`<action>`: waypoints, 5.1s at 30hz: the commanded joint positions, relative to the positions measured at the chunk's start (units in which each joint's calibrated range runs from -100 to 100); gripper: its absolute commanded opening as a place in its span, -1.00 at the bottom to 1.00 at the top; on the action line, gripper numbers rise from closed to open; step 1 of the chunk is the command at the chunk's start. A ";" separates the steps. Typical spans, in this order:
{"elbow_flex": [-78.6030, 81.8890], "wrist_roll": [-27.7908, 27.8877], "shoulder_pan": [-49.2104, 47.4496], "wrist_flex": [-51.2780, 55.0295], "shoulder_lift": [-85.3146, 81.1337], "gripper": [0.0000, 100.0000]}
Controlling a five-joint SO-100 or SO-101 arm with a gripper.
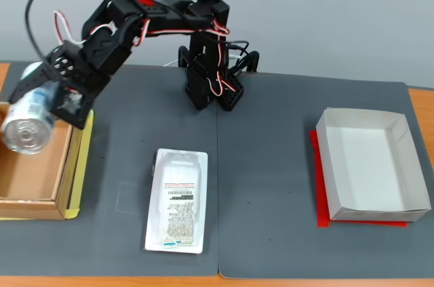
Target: Pick the can and put it in the brown box
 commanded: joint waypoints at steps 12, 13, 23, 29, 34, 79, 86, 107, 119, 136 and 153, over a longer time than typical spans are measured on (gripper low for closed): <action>-19.70 0.16 3.96 0.42 17.40 -0.66; -19.70 0.21 3.96 0.42 18.34 -0.66; -19.79 0.26 4.86 0.16 25.45 -0.66; -19.79 0.26 4.86 0.16 25.62 -0.65; -19.70 -0.16 4.86 1.02 25.71 -0.37; 24.20 -19.80 -16.10 17.94 -28.59 -0.98; 39.13 -26.89 -23.09 15.42 -37.15 -0.98; 89.72 -28.35 -35.19 -2.27 -81.88 -0.98; 110.35 -27.98 -42.10 -1.84 -98.14 -0.98; 110.98 -29.96 -42.58 14.03 -98.06 -0.98; 110.53 -31.63 -41.61 13.95 -97.63 -0.98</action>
